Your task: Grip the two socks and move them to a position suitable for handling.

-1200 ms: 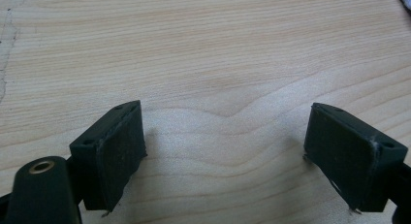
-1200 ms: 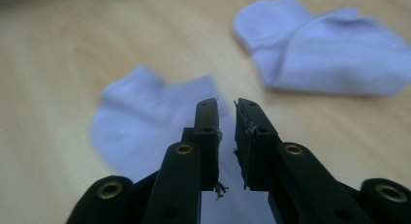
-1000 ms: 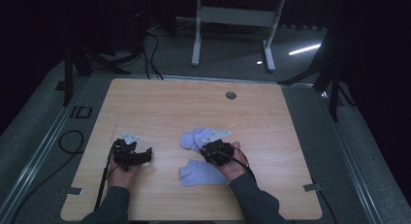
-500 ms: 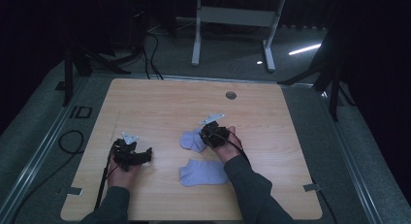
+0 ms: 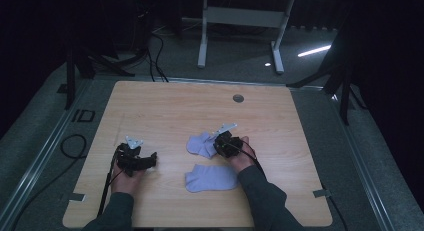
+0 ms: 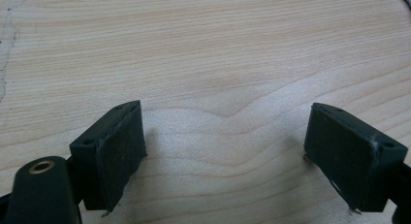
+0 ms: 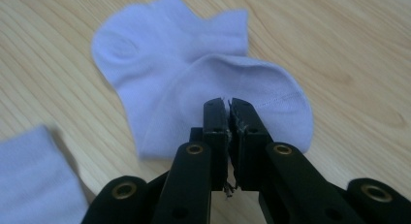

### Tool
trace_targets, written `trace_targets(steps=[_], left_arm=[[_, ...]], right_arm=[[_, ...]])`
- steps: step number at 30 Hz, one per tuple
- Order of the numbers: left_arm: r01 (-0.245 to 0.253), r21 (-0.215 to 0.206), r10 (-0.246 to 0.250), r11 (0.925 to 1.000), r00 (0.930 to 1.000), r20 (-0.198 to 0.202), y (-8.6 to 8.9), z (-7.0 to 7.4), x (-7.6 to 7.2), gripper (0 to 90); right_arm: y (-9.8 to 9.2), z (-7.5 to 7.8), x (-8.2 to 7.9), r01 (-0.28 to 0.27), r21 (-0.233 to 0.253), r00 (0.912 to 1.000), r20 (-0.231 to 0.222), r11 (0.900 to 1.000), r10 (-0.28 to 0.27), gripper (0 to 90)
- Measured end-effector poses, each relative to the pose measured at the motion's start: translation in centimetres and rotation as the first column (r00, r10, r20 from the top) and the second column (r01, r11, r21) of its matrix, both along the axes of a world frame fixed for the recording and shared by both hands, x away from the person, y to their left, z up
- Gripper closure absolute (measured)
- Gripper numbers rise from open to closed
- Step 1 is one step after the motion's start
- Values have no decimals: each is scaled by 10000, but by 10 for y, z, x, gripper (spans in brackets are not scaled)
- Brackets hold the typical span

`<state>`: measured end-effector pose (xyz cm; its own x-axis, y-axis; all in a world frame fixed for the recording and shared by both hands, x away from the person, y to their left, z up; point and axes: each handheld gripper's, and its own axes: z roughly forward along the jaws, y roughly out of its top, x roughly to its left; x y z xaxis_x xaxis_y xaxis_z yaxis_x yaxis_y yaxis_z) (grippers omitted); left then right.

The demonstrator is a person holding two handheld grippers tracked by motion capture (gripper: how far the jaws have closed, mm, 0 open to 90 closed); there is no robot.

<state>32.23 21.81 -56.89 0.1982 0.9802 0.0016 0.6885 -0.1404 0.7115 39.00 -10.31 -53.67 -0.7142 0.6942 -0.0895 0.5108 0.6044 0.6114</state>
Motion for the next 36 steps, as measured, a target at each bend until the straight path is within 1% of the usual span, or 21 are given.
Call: trace_targets(steps=[4, 5, 6, 7, 10, 12, 13, 16, 17, 18, 19, 20, 21, 22, 25, 27, 28, 29, 30, 31, 36], left_arm=[[-1, -1, 1, 10000, 10000, 0, 0, 0, 0, 143], [3, 4, -3, 10000, 10000, -2, 0, 0, 0, 143], [3, 4, -3, 10000, 10000, -2, 0, 0, 0, 143], [4, 8, -4, 10000, 10000, -5, 0, 0, 0, 143], [2, 3, -2, 10000, 10000, -6, 0, 0, 0, 143], [4, 6, -4, 10000, 10000, -5, 0, 0, 0, 143], [-5, -9, 5, 10000, 10000, 2, 0, 0, 0, 143], [-1, -3, 1, 10000, 10000, 1, 0, 0, 0, 143], [0, 1, 0, 10000, 10000, 1, 0, 0, 0, 143], [0, 1, 0, 10000, 10000, 1, 0, 0, 0, 143], [-3, -4, 3, 10000, 10000, 2, 0, 0, 0, 143], [-3, -4, 3, 10000, 10000, 2, 0, 0, 0, 143], [-5, -7, 5, 10000, 10000, 1, 0, 0, 0, 143], [-7, -9, 7, 10000, 10000, 2, 0, 0, 0, 143], [-7, -7, 7, 10000, 10000, 0, 0, 0, 0, 143], [-8, -9, 8, 10000, 10000, 1, 0, 0, 0, 143], [-8, -9, 8, 10000, 10000, 1, 0, 0, 0, 143], [-6, -7, 6, 10000, 10000, 1, 0, 0, 0, 143], [-6, -7, 6, 10000, 10000, 1, 0, 0, 0, 143], [-7, -8, 7, 10000, 10000, 0, 0, 0, 0, 143], [-3, -7, 3, 10000, 10000, 1, 0, 0, 0, 143]], right_arm=[[-10, -3, -1, 103, -77, 9999, -4, 9999, -103, 845], [-17, -5, -1, 251, -205, 9997, -41, 9995, -252, 833], [-17, -5, -1, 251, -205, 9997, -41, 9995, -252, 833], [-21, -6, 0, 349, -299, 9994, -38, 9989, -350, 821], [-26, -4, 1, 472, -280, 9988, -77, 9985, -475, 816], [-30, -1, 1, 542, -211, 9985, -38, 9983, -543, 808], [-32, 5, 1, 626, 1, 9980, 32, 9980, -626, 798], [-32, 11, 2, 627, 182, 9980, 84, 9979, -629, 780], [-30, 16, 2, 593, 340, 9981, 128, 9977, -598, 751], [-30, 16, 2, 593, 340, 9981, 128, 9977, -598, 751], [-24, 21, 4, 535, 508, 9985, 104, 9973, -540, 706], [-24, 21, 4, 535, 508, 9985, 104, 9973, -540, 706], [-18, 22, 5, 459, 507, 9988, 162, 9977, -468, 658], [-15, 23, 7, 451, 500, 9988, 159, 9977, -459, 636], [-9, 23, 11, 488, 506, 9986, 161, 9975, -497, 623], [-2, 22, 20, 706, 690, 9975, -29, 9951, -706, 599], [-2, 22, 20, 706, 690, 9975, -29, 9951, -706, 599], [1, 21, 25, 806, 763, 9967, -159, 9938, -796, 571], [1, 21, 25, 806, 763, 9967, -159, 9938, -796, 571], [6, 21, 29, 912, 696, 9957, -226, 9934, -898, 538], [16, 21, 33, 901, 669, 9959, -157, 9937, -892, 497]])
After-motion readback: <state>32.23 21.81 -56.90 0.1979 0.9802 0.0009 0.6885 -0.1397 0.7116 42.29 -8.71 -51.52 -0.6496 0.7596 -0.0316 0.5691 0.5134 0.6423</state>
